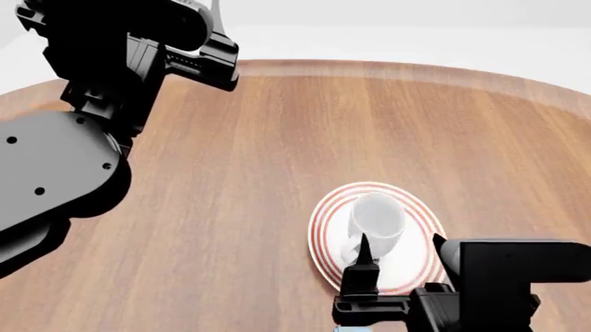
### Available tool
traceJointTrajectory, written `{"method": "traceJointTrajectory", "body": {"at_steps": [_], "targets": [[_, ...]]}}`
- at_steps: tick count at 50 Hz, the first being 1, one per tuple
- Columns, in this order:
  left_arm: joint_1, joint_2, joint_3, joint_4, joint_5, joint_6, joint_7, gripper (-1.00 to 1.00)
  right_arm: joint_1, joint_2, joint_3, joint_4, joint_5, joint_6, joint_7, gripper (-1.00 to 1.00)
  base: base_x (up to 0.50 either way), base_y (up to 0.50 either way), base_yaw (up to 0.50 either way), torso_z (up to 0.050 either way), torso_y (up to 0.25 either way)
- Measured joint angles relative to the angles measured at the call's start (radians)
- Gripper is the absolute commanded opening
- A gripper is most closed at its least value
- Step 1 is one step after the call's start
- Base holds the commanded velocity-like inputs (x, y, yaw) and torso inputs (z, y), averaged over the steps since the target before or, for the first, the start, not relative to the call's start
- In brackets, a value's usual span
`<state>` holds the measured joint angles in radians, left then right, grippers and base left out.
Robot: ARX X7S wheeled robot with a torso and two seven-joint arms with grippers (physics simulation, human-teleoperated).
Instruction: Pick up the white mug and put it on the plate, and put the chocolate pudding to the right of the plate.
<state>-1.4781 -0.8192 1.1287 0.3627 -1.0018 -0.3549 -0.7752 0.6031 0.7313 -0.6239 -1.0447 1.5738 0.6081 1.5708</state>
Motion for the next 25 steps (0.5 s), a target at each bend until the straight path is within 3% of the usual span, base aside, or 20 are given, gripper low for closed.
{"method": "traceJointTrajectory", "body": {"at_steps": [25], "targets": [[0.018, -0.001, -0.002, 0.000, 0.000, 0.003, -0.002, 1.00, -0.079, -0.008, -0.142, -0.001, 0.009, -0.054, 0.000, 1.00, 0.00, 0.00, 0.00, 0.000, 0.000]]}}
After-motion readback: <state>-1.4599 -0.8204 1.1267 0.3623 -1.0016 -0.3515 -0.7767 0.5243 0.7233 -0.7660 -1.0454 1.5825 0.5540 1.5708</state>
